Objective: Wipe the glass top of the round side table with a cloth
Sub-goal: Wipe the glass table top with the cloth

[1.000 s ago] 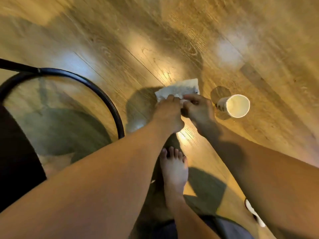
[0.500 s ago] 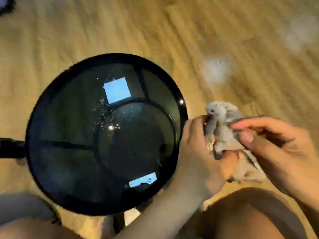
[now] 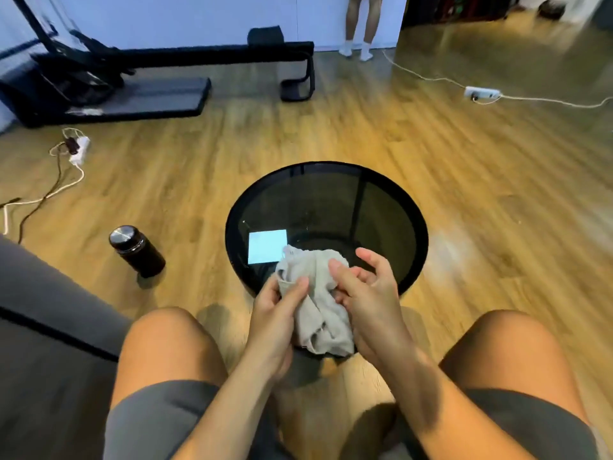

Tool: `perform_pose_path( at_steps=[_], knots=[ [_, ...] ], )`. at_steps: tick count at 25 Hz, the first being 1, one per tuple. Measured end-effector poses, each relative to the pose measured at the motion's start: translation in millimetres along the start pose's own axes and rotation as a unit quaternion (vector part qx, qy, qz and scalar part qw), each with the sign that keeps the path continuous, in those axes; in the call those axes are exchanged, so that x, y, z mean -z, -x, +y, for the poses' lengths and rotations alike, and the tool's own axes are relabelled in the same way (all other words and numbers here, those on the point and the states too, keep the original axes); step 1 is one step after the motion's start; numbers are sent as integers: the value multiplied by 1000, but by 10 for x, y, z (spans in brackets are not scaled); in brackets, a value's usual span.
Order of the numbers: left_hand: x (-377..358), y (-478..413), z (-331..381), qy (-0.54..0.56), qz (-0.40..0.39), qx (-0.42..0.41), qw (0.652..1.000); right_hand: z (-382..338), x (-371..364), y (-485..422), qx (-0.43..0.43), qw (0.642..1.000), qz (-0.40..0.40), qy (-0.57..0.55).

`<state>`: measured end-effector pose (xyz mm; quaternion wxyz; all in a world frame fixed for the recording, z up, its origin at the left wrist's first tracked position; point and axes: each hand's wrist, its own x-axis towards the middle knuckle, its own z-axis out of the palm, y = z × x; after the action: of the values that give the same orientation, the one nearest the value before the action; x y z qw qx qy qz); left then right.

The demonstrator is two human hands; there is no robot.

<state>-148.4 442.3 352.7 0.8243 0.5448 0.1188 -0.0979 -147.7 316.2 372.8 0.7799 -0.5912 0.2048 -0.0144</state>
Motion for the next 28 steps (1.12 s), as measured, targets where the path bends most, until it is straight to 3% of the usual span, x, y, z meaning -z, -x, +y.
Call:
perform_pose_path(
  at_steps=[2, 3, 6, 11, 18, 20, 23, 26, 28],
  knots=[
    [113, 84, -47, -22, 19, -1, 1000, 79, 14, 123, -85, 995, -24, -34],
    [144, 105, -85, -34, 34, 9, 999, 110, 41, 169, -89, 995, -47, -6],
    [190, 116, -169, -60, 67, 25, 996, 198, 182, 175, 3, 990, -33, 134],
    [68, -50, -79, -178, 40, 10, 983, 165, 521, -67, 93, 968, -2, 232],
    [-133, -639, -414, -396, -66, -40, 915, 294, 898, -806, 131, 923, 56, 357],
    [-176, -856, -478, -487, -95, -74, 865, 233, 953, -1083, 135, 875, 78, 458],
    [-4, -1270, -580, -660, -44, -179, 728, 460, 807, -1243, 116, 743, 91, 653],
    [378, -1570, -614, -748, 17, -179, 639, 1045, 563, -1019, 89, 685, -12, 723],
    [575, -1585, -685, -792, 8, -153, 591, 1151, 603, -1107, 99, 674, -22, 731]
  ],
)
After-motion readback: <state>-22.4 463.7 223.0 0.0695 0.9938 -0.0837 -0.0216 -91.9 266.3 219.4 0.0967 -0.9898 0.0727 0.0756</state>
